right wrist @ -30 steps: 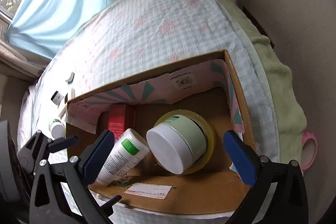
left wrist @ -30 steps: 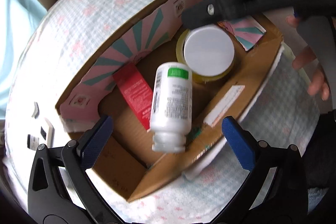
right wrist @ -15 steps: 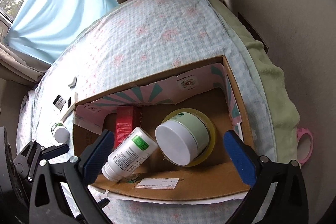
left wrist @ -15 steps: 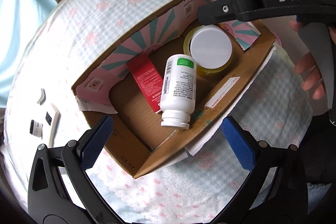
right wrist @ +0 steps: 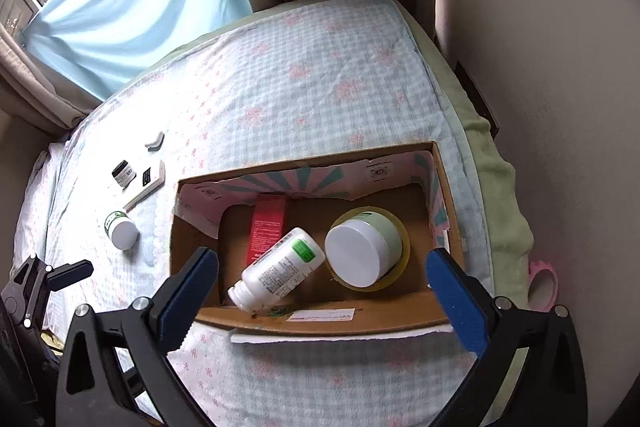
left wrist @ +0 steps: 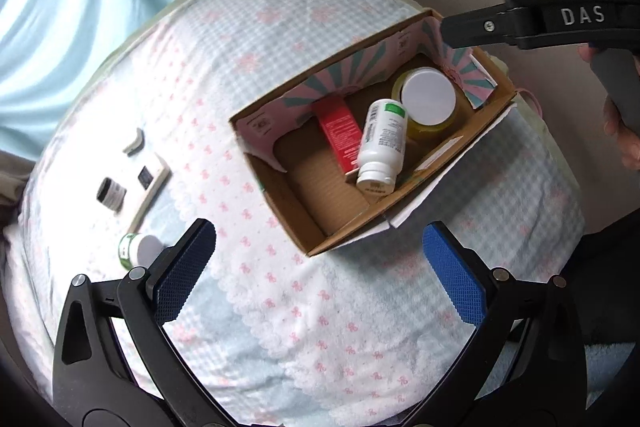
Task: Organize rigid objects
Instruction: 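Lower the bottle and jar into the box and open both tools, then withdraw both tools from the box toward the remaining objects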
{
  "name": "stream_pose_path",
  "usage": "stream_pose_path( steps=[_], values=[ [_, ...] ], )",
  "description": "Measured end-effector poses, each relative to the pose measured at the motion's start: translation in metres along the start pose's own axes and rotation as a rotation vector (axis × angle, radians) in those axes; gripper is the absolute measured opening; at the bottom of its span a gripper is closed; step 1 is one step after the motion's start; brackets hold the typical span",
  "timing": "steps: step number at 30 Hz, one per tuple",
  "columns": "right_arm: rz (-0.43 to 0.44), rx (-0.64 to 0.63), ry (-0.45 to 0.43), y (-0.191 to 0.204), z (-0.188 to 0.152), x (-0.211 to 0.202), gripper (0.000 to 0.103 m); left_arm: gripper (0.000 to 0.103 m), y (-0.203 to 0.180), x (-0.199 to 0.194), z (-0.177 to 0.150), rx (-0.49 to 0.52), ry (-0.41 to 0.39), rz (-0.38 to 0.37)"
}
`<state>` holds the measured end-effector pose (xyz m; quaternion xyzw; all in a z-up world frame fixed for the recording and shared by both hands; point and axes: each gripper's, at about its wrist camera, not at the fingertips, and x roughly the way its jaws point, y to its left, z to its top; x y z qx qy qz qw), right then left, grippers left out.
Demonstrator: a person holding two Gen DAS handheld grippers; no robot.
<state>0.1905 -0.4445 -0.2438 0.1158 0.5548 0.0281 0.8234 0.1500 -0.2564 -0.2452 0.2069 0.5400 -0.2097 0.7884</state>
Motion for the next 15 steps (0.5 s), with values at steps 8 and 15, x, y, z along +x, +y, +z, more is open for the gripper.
stream_pose_path(
  steps=[8, 15],
  values=[
    [0.014, -0.137, -0.056, 0.081, 0.0, -0.05, 0.103, 0.103, 0.072, -0.052, -0.052, -0.171, -0.05, 0.012],
    [0.066, -0.285, -0.077, 0.159, 0.016, -0.057, 0.103, 0.103, 0.141, -0.072, -0.097, -0.327, -0.082, 0.052]
  ],
)
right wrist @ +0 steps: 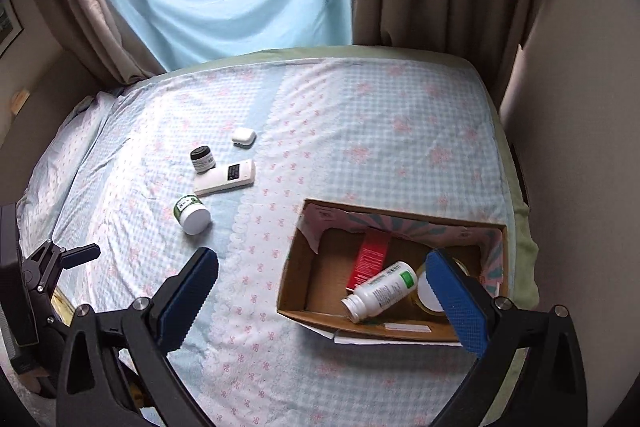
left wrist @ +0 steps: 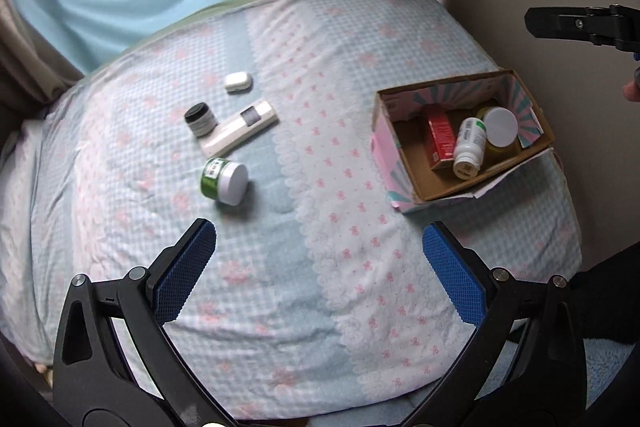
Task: Organize rigid objects
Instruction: 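Withdraw both tools from the box toward the remaining objects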
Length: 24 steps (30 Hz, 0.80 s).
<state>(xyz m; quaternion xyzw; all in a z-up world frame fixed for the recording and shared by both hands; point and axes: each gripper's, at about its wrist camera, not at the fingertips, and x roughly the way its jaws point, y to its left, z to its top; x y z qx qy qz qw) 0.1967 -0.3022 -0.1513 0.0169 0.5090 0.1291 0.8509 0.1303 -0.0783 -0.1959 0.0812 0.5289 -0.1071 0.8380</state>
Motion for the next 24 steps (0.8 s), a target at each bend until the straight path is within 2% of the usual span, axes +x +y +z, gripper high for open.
stream_pose_path(
  steps=[6, 11, 17, 20, 24],
  values=[
    [0.067, -0.11, 0.004, 0.048, 0.042, 0.025, 0.103, 0.103, 0.059, 0.009, -0.008, -0.142, -0.003, 0.024],
    [0.13, -0.211, 0.041, 0.085, 0.077, 0.07, 0.103, 0.103, 0.1, 0.036, -0.008, -0.233, 0.009, 0.015],
    [0.238, -0.35, 0.085, 0.126, 0.112, 0.143, 0.103, 0.103, 0.135, 0.085, -0.001, -0.209, 0.009, 0.021],
    [0.303, -0.423, 0.131, 0.139, 0.123, 0.191, 0.103, 0.103, 0.149, 0.12, 0.002, -0.182, 0.024, 0.022],
    [0.341, -0.524, 0.198, 0.156, 0.133, 0.261, 0.103, 0.103, 0.162, 0.174, 0.005, -0.159, 0.065, 0.003]
  ],
)
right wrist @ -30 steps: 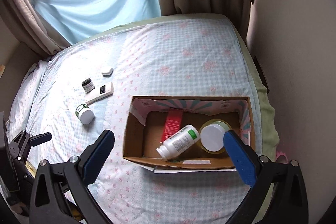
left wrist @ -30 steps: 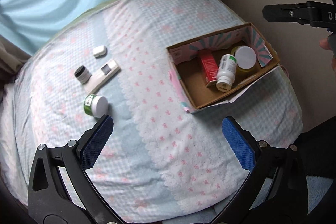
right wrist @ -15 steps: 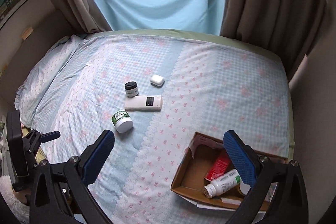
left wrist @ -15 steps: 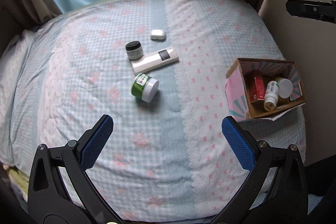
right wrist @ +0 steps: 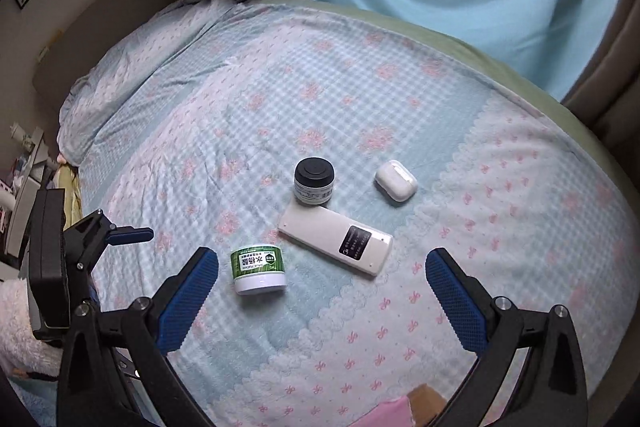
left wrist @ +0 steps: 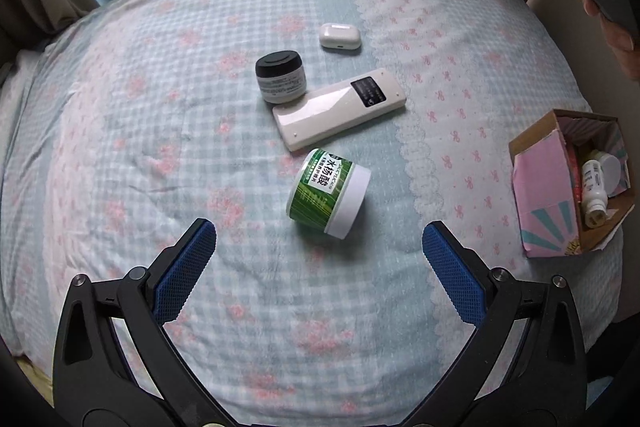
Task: Organize rigid objects
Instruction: 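Withdraw both tools from the box toward the remaining objects, then grasp the green-label jar with the left tool while the right tool grasps the black-lid jar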
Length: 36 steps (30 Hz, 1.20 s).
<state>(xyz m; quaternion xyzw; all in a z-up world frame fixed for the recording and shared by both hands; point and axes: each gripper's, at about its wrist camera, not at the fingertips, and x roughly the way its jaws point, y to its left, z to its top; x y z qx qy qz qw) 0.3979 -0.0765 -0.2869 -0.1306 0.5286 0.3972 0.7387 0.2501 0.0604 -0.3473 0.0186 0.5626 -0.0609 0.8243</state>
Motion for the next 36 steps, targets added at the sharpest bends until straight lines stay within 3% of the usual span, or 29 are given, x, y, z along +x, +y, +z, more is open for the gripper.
stream_pose_path(
  steps=[9, 12, 16, 21, 23, 25, 29, 36],
  values=[
    [0.076, -0.161, 0.15, -0.015, 0.037, 0.127, 0.103, 0.099, 0.003, 0.082, 0.006, 0.036, 0.068, -0.029],
    [0.102, -0.188, 0.183, -0.014, 0.043, 0.154, 0.103, 0.098, 0.002, 0.096, 0.005, 0.041, 0.081, -0.048],
    [0.123, -0.209, 0.205, -0.009, 0.05, 0.181, 0.098, 0.088, -0.001, 0.107, 0.005, 0.06, 0.092, -0.074],
    [0.128, -0.222, 0.214, -0.004, 0.062, 0.204, 0.092, 0.087, -0.003, 0.116, 0.009, 0.072, 0.093, -0.092],
    [0.138, -0.206, 0.23, -0.006, 0.067, 0.213, 0.079, 0.079, -0.003, 0.119, 0.01, 0.069, 0.094, -0.104],
    [0.14, -0.197, 0.247, -0.005, 0.068, 0.221, 0.073, 0.067, -0.003, 0.125, 0.012, 0.067, 0.111, -0.103],
    [0.119, -0.213, 0.258, -0.001, 0.064, 0.228, 0.055, 0.063, -0.004, 0.128, 0.014, 0.054, 0.107, -0.096],
    [0.072, -0.212, 0.243, 0.003, 0.061, 0.225, 0.055, 0.061, -0.002, 0.125, 0.013, 0.034, 0.091, -0.108]
  ],
)
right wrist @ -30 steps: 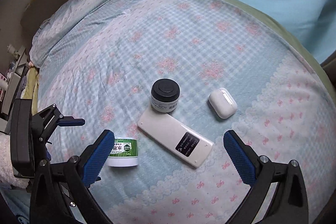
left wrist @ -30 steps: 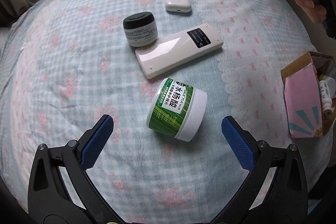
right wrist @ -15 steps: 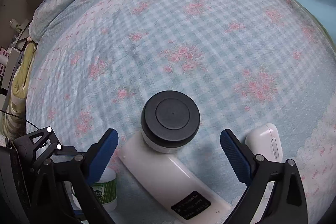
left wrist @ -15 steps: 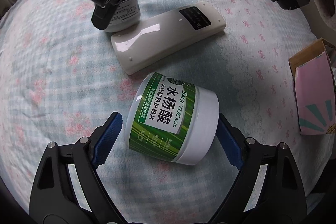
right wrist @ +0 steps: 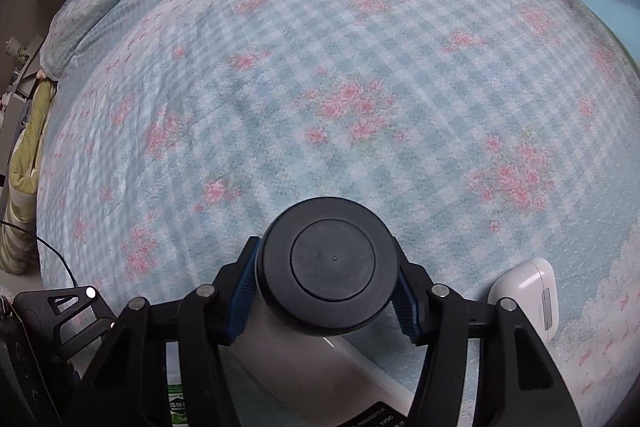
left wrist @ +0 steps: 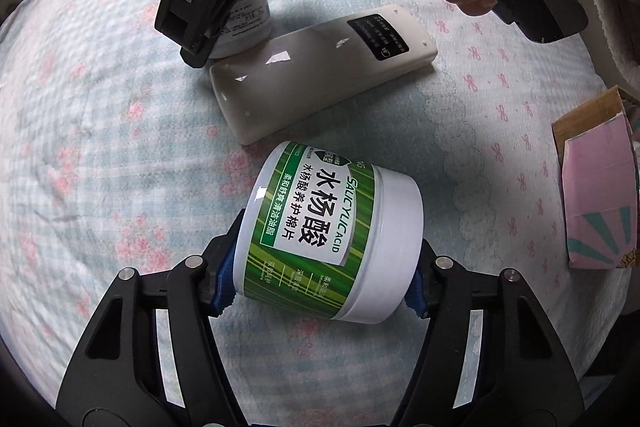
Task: Organize rigid objects
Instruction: 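Grasp the green-label jar with the left tool while the right tool grasps the black-lid jar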
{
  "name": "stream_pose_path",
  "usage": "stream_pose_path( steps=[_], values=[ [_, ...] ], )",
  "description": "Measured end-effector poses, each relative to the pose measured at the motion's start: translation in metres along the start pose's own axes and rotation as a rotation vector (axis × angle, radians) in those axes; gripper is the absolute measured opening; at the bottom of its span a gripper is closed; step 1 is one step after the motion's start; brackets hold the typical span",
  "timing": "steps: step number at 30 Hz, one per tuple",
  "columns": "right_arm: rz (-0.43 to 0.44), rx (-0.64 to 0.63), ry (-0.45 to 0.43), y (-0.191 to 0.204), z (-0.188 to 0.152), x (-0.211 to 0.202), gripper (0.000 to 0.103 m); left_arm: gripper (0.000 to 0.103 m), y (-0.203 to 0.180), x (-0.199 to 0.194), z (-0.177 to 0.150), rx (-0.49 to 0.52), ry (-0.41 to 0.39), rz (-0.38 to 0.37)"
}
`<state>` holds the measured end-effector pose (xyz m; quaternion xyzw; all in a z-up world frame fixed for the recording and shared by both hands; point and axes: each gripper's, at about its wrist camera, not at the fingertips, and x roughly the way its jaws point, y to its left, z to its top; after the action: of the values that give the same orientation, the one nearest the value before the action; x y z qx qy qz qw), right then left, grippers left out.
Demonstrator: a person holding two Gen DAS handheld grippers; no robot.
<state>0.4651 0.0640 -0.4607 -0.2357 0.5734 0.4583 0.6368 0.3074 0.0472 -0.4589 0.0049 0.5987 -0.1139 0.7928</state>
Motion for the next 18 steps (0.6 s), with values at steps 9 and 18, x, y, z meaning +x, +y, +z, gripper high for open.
stream_pose_path(
  steps=[9, 18],
  values=[
    [-0.028, 0.068, -0.033, 0.004, -0.006, -0.012, 0.055, 0.053, 0.009, -0.026, -0.01, -0.07, -0.053, -0.04],
    [-0.048, 0.094, -0.081, 0.024, -0.016, -0.054, 0.055, 0.053, 0.012, -0.062, -0.014, -0.138, -0.095, -0.055]
  ],
)
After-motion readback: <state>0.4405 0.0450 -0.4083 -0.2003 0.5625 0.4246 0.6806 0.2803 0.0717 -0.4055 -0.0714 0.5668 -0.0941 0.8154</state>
